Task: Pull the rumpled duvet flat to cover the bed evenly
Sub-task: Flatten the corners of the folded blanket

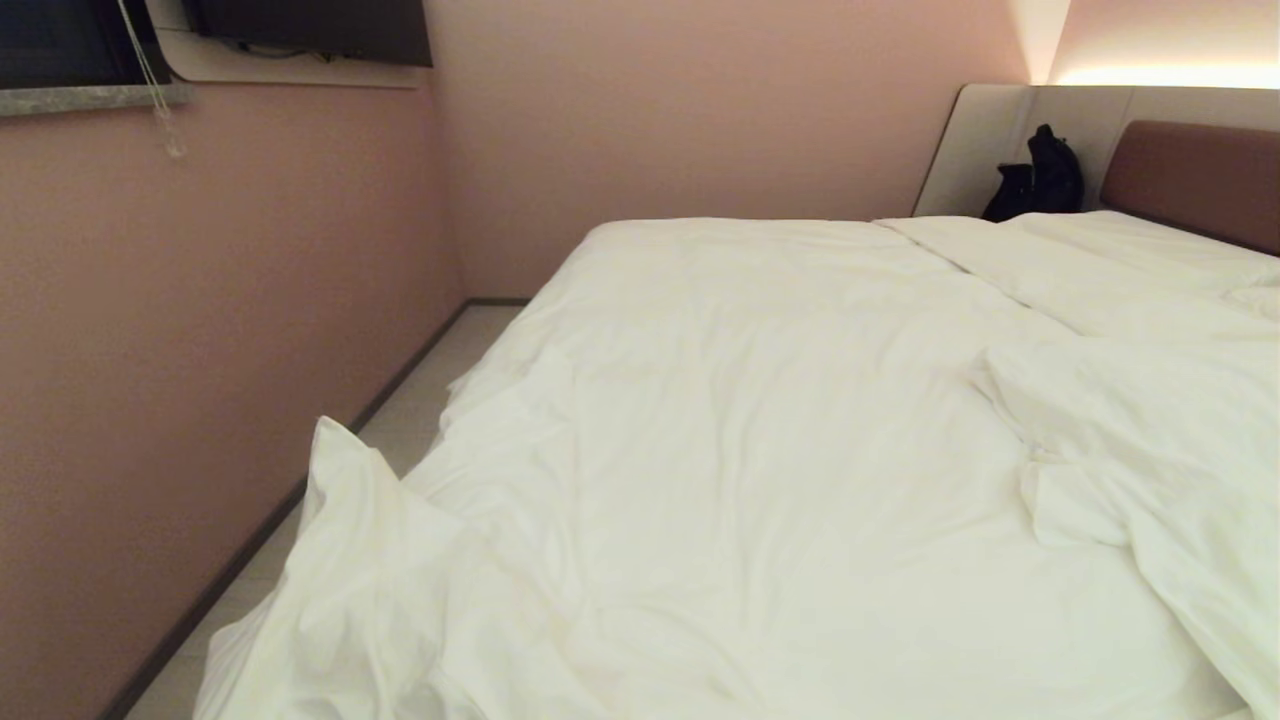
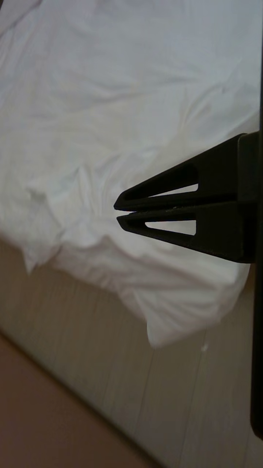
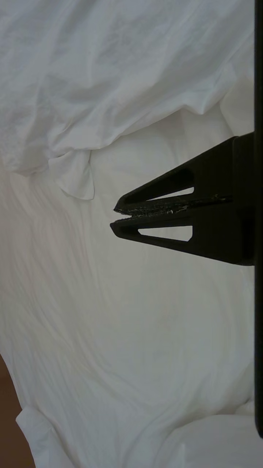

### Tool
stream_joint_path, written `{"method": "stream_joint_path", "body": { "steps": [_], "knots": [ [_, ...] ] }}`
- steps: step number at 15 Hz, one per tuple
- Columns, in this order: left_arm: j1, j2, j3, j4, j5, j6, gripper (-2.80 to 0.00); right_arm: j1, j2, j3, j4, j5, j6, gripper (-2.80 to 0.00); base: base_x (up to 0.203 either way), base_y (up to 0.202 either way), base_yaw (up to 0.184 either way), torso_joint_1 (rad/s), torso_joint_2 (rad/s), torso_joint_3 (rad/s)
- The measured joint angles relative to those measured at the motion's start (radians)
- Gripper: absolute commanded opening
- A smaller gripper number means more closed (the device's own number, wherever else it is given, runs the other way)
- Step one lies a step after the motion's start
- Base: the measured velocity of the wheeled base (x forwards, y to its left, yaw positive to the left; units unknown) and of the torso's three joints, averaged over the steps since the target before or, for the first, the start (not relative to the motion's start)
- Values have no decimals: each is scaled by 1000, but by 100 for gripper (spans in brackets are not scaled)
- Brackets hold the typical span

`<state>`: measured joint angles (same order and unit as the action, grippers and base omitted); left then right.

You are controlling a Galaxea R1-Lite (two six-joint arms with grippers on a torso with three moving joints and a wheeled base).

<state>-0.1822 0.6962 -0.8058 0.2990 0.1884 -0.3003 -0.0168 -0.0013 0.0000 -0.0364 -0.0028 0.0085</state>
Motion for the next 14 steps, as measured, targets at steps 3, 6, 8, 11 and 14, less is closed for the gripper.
{"method": "stream_joint_path", "body": {
  "steps": [3,6,8,11,14],
  "knots": [
    [2,-96,39,8,91,48,-280,0,0,0,0,0,0,-280,0,0,0,0,0,0],
    [26,-182,73,8,177,75,-280,0,0,0,0,0,0,-280,0,0,0,0,0,0],
    [53,-240,123,3,214,90,-280,0,0,0,0,0,0,-280,0,0,0,0,0,0],
    [85,-355,253,-9,205,152,-280,0,0,0,0,0,0,-280,0,0,0,0,0,0],
    [104,-405,389,-136,173,178,-280,0,0,0,0,0,-1,-280,0,0,0,0,0,0]
  ]
}}
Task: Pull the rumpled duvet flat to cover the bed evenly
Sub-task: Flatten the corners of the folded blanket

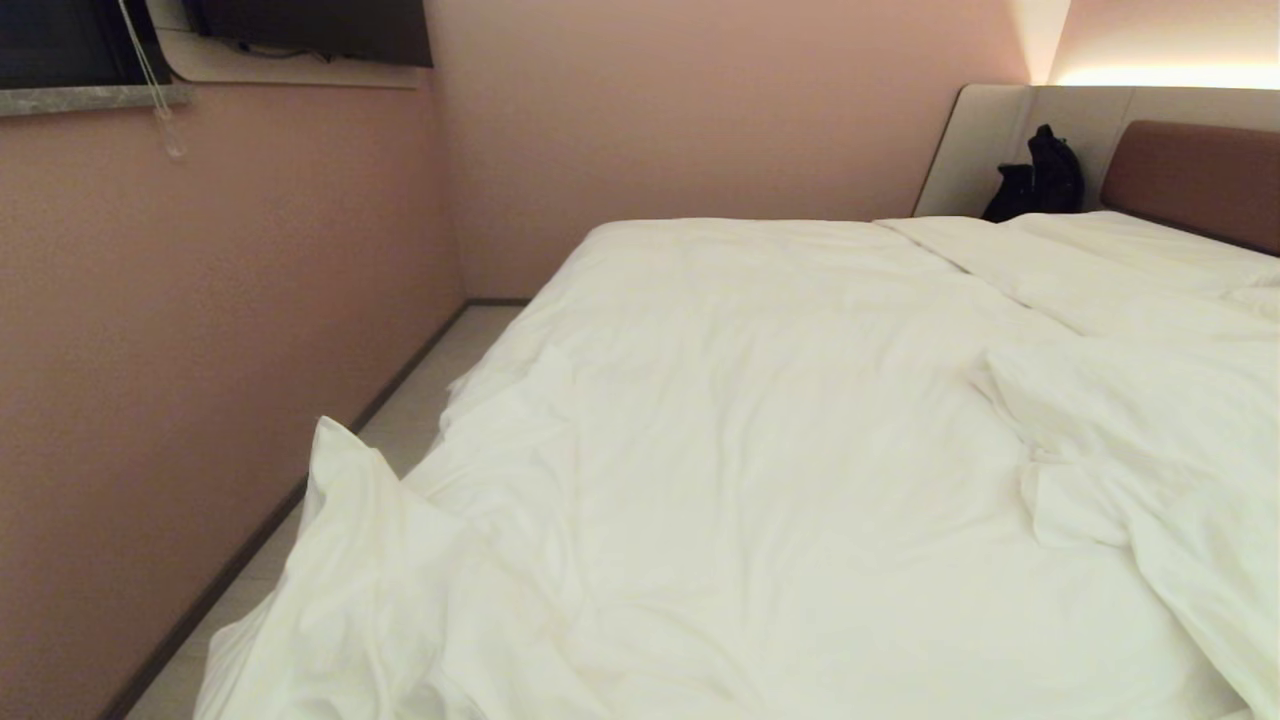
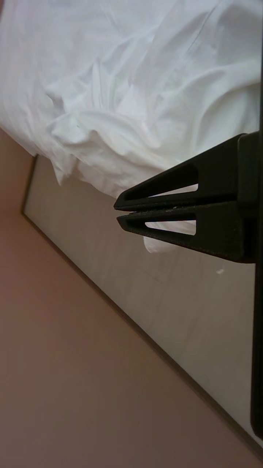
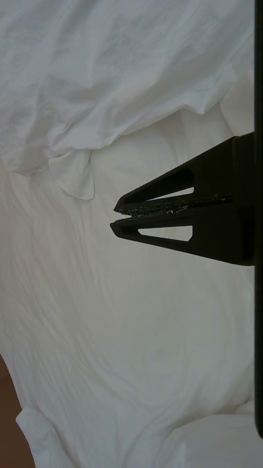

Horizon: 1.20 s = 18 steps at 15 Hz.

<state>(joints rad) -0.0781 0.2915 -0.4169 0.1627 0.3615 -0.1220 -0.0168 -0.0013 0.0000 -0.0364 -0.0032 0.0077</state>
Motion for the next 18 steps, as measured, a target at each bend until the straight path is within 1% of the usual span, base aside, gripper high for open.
{"method": "stream_joint_path", "body": {
  "steps": [2,3,6,9,10,15,18],
  "knots": [
    [52,-27,78,-117,-79,37,-280,0,0,0,0,0,1,-280,0,0,0,0,0,0],
    [68,-47,101,-148,-102,46,-280,0,0,0,0,0,1,-280,0,0,0,0,0,0],
    [85,-131,130,-154,-173,51,-280,0,0,0,0,0,0,-280,0,0,0,0,0,0],
    [87,-235,171,-148,-285,61,-280,0,0,0,0,0,0,-280,0,0,0,0,0,0],
    [87,-255,190,-146,-304,65,-280,0,0,0,0,0,0,-280,0,0,0,0,0,0],
    [87,-290,302,-145,-304,105,-280,0,0,0,0,0,0,-280,0,0,0,0,0,0],
    [87,-291,354,-153,-299,144,-280,0,0,0,0,0,0,-280,0,0,0,0,0,0]
  ]
}}
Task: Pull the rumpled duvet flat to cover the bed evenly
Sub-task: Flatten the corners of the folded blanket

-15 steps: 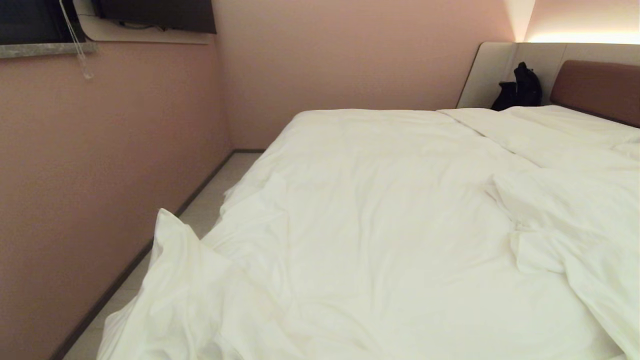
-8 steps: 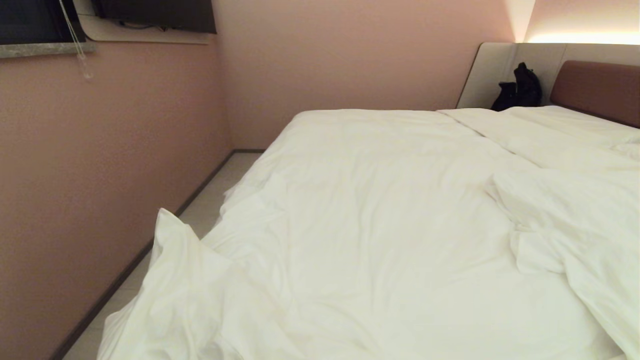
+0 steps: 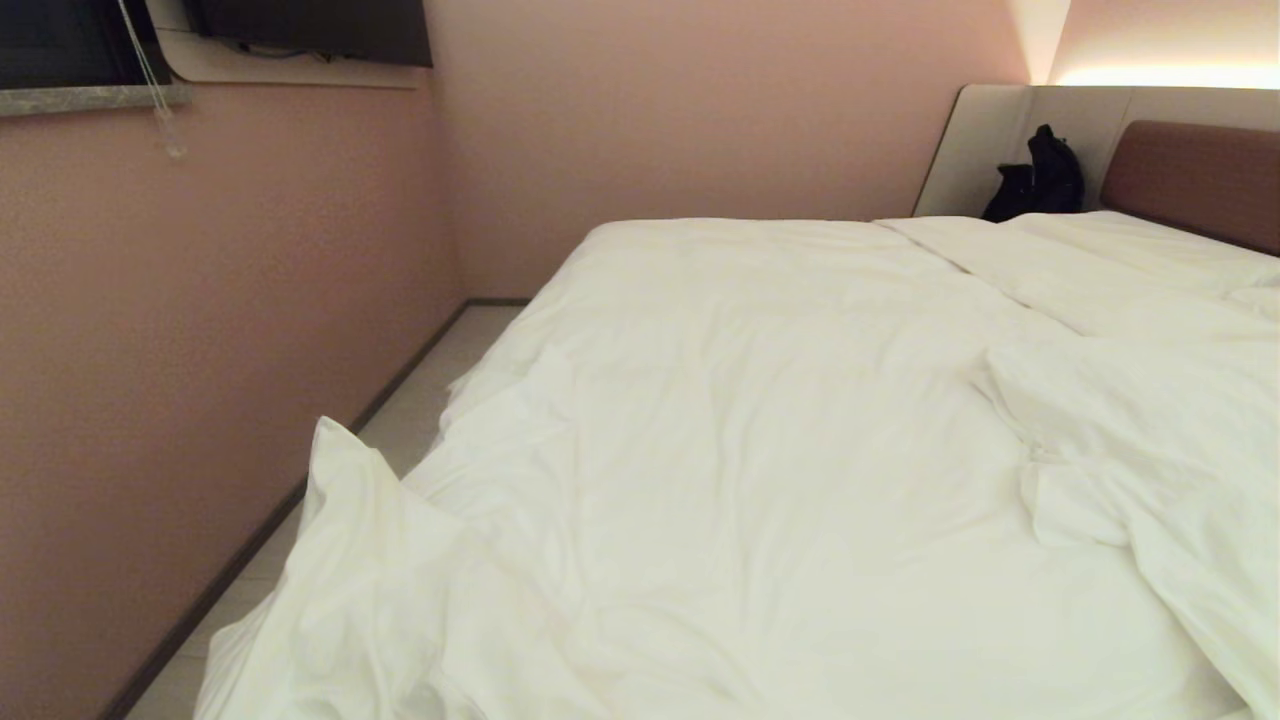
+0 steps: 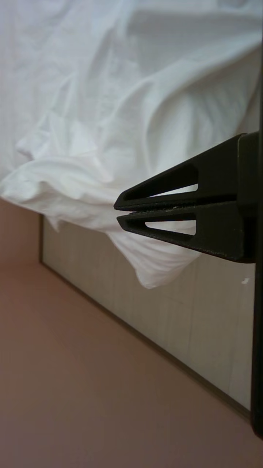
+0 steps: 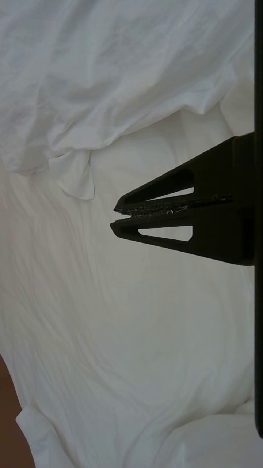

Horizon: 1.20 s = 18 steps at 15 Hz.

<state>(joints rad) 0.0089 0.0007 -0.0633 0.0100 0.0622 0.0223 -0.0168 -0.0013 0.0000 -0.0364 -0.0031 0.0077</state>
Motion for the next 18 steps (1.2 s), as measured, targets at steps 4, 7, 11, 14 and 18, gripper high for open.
{"method": "stream_joint_path", "body": {
  "steps": [4,7,11,14,18],
  "knots": [
    [0,0,29,6,-29,2,-280,0,0,0,0,0,0,-280,0,0,0,0,0,0],
    [0,0,50,3,-39,1,-280,0,0,0,0,0,0,-280,0,0,0,0,0,0],
    [0,0,59,-11,-39,-6,-280,0,0,0,0,0,0,-280,0,0,0,0,0,0],
    [0,0,61,-12,-39,-18,-280,0,0,0,0,0,1,-280,0,0,0,0,0,0],
    [0,0,61,-11,-39,-17,-280,0,0,0,0,0,0,-280,-23,0,0,3,2,1]
  ]
}}
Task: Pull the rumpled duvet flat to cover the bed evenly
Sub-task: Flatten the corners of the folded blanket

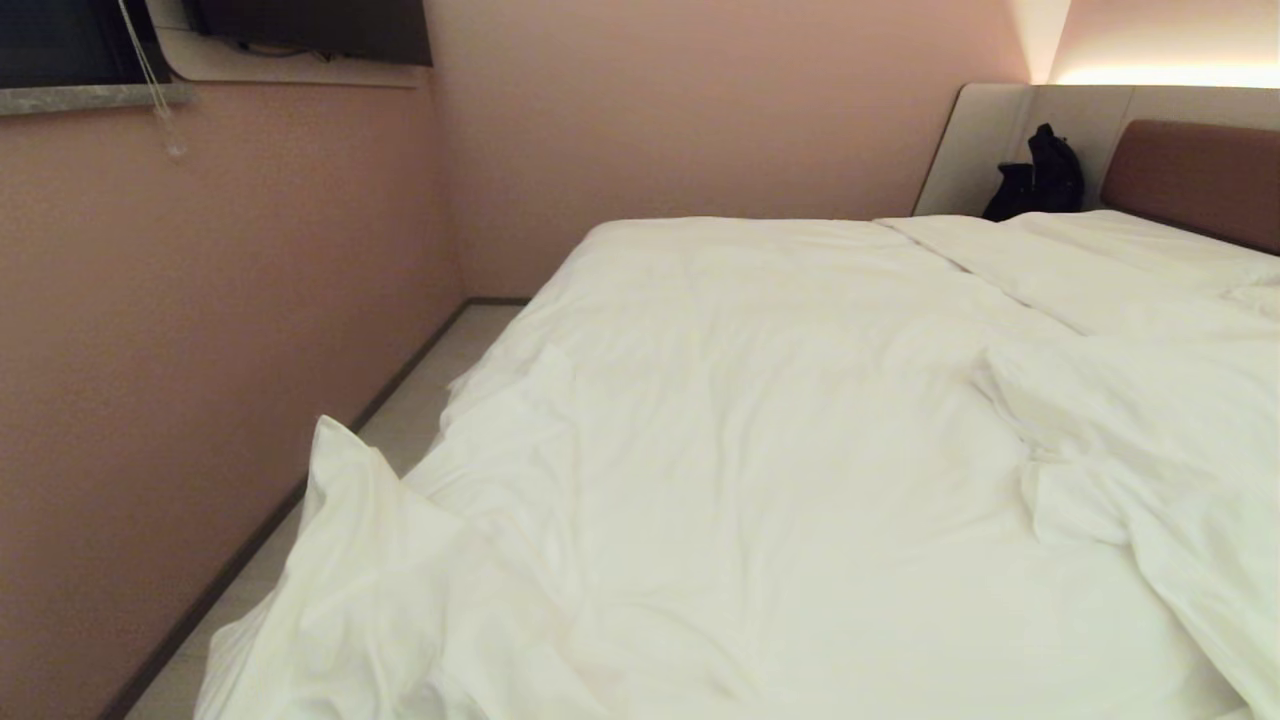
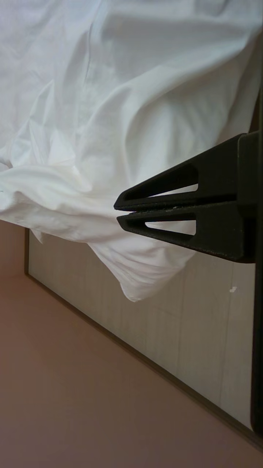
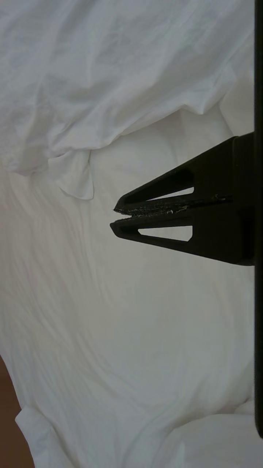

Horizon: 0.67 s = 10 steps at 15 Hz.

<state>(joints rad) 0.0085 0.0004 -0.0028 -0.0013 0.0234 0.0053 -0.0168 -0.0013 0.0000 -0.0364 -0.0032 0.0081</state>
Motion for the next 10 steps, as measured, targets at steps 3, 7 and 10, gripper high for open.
{"method": "stream_joint_path", "body": {
  "steps": [3,7,10],
  "knots": [
    [0,0,0,0,0,-1,-280,0,0,0,0,0,0,-280,-188,0,2,2,-1,3],
    [0,0,0,-1,0,-1,-280,0,0,0,0,0,0,-280,-192,0,0,4,2,6],
    [0,0,0,-1,-1,-2,-280,0,0,0,0,0,0,-280,-193,0,0,1,1,3]
  ]
}}
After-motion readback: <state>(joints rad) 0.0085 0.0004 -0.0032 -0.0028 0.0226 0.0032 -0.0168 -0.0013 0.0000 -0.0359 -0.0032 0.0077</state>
